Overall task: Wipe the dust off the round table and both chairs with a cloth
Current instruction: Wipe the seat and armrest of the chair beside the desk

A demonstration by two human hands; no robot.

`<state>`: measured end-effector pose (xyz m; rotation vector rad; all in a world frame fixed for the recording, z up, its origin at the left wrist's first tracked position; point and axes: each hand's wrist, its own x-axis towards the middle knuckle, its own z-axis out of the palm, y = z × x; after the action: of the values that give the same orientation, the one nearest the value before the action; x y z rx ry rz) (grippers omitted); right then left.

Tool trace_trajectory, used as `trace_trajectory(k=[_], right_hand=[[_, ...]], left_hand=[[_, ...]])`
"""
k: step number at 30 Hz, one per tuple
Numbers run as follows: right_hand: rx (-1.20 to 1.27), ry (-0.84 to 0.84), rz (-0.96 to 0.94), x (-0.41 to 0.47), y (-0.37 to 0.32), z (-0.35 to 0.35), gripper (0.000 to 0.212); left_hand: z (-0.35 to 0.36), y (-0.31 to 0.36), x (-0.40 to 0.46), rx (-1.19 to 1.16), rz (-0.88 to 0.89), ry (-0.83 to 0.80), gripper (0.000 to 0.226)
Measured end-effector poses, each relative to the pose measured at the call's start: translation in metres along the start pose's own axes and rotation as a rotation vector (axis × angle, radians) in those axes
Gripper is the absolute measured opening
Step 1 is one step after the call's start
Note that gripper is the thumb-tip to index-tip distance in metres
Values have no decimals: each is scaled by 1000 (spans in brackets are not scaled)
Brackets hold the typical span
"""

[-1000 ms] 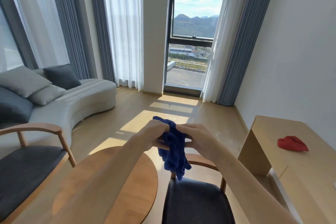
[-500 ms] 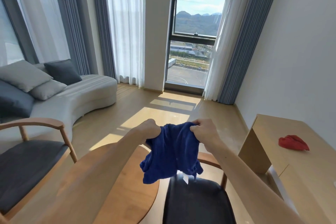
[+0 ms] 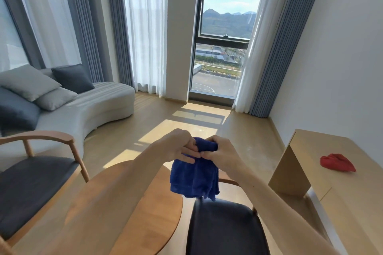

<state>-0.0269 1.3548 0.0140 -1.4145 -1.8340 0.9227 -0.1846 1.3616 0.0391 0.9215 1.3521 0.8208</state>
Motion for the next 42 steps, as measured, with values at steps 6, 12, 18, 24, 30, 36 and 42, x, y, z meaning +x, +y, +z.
trace_trajectory(k=[6,12,18,24,30,36,42], right_hand=[[75,-12,-107,10,-14,-38,20],[220,-123,-228,11,-10,-67,23],[101,-79,-220,16,18,-81,24],[37,97,-198,22,43,-72,25],[611,10,174,26,58,-56,50],[669,-286,121,23,76,-32,62],[596,-101,235,24,83,-14,39]], left_hand=[[-28,-20,18,278,144,301,31],[-25,-43,33,20,184,-123,82],[-25,-33,33,-19,473,-138,44],[-18,-20,31,192,675,-64,32],[-23,-21,36,36,603,-51,25],[-26,-29,45,-93,465,-4,25],[-35,-41,55,-129,297,30,21]])
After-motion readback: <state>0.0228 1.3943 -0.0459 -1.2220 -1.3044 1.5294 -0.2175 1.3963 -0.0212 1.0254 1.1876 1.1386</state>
